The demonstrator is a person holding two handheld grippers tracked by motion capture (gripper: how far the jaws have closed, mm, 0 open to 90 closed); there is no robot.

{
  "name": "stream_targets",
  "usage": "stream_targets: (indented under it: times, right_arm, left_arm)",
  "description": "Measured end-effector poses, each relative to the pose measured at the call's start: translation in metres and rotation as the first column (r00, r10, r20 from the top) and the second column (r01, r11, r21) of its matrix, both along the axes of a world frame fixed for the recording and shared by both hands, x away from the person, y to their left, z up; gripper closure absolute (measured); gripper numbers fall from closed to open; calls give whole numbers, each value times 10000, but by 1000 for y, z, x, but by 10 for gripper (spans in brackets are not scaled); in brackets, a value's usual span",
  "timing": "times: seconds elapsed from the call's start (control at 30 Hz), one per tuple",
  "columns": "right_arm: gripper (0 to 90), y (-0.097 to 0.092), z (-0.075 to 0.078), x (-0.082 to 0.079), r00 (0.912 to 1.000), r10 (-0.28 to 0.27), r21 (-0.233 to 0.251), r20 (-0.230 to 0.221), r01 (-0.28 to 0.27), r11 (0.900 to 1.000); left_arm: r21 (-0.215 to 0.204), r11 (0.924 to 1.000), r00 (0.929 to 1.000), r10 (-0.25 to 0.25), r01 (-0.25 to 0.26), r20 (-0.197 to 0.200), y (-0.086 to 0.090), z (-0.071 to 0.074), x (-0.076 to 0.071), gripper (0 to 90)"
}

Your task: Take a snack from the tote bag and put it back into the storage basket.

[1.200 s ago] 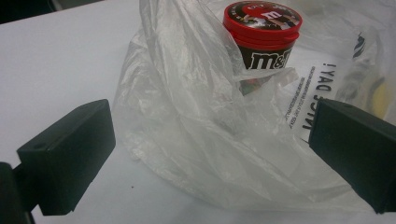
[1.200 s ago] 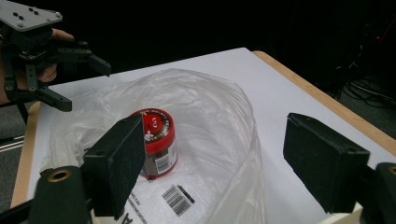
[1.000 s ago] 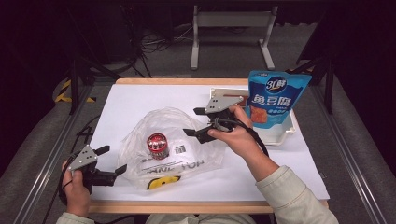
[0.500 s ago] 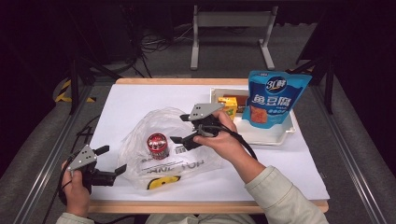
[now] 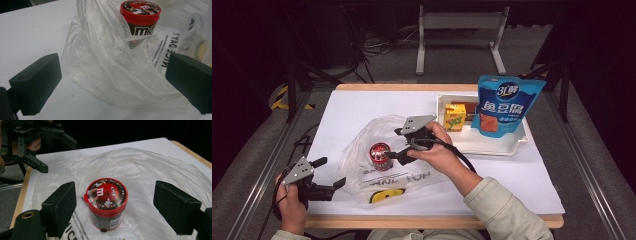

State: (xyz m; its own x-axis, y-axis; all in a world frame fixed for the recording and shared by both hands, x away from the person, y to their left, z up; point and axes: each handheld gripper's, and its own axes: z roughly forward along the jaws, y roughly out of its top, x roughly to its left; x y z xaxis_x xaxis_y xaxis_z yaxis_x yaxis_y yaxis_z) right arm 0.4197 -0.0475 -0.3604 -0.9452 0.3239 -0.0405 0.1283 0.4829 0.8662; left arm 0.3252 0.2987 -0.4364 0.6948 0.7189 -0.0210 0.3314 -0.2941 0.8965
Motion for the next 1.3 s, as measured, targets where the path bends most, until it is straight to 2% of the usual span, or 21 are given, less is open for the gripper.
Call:
stream_targets:
  times: [0.37, 0.8, 0.93, 1.3]
  right_arm:
    - [171, 15, -19, 3, 9997, 133, -355, -227, -141, 9993]
    - [171, 27, -43, 10, 9984, 16, -686, -563, -55, 9976]
    - [171, 30, -50, 11, 9985, 54, -875, -542, -101, 9961]
    - [156, 36, -61, 13, 9976, 70, -1053, -691, -143, 9943]
  left_arm:
    - [12, 10000, 10000, -29, 29, 9, 0, 0, 1, 11]
    - [-3, 10000, 10000, -56, 56, 2, 0, 0, 2, 11]
    - [7, 10000, 10000, -55, 55, -12, 0, 0, 2, 11]
    - [10, 10000, 10000, -57, 57, -15, 0, 0, 2, 11]
